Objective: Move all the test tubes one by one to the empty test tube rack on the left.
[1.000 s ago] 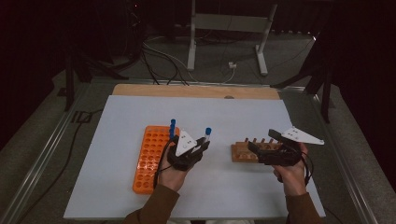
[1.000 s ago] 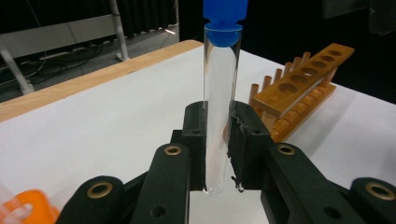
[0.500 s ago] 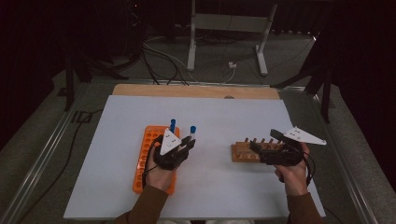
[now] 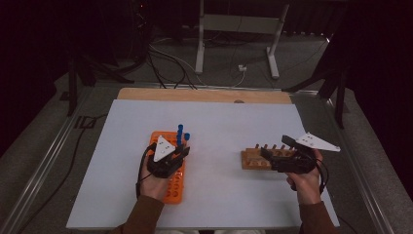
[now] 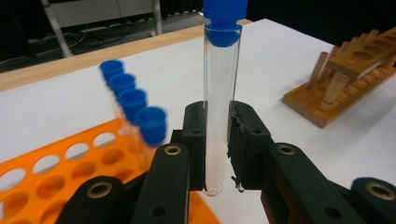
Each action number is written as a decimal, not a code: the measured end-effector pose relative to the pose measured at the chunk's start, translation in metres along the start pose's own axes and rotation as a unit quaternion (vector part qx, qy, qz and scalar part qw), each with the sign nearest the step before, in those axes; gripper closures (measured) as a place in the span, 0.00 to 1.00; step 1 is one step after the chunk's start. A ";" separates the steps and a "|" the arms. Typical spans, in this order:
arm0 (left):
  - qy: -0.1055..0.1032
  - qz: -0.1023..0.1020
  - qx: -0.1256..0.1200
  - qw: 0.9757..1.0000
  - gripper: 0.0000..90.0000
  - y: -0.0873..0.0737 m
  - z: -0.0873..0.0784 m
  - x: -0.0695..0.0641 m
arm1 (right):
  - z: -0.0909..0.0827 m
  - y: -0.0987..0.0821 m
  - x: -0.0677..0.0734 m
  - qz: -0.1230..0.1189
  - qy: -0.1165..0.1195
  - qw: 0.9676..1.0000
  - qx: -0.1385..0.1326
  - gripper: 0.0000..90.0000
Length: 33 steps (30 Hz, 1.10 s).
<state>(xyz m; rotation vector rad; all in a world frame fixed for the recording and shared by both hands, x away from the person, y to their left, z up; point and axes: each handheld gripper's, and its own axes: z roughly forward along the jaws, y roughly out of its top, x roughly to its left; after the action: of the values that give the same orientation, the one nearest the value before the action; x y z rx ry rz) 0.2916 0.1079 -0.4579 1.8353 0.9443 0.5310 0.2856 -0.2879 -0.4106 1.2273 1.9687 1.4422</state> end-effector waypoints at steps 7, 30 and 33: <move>0.013 -0.002 0.007 1.000 0.87 -0.005 -0.001 0.007 | 0.000 0.000 0.000 0.000 0.001 1.000 0.000 0.00; 0.023 0.005 0.114 0.993 0.87 -0.016 0.008 0.011 | -0.001 0.000 0.001 -0.003 0.002 1.000 0.000 0.00; 0.023 0.004 0.122 0.992 0.87 -0.016 0.009 0.011 | -0.001 0.000 0.000 -0.003 0.003 1.000 0.000 0.00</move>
<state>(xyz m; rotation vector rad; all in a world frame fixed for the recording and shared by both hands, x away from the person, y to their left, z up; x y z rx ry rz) 0.2989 0.1154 -0.4766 2.0524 1.0716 0.4822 0.2844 -0.2882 -0.4104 1.2184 1.9746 1.4441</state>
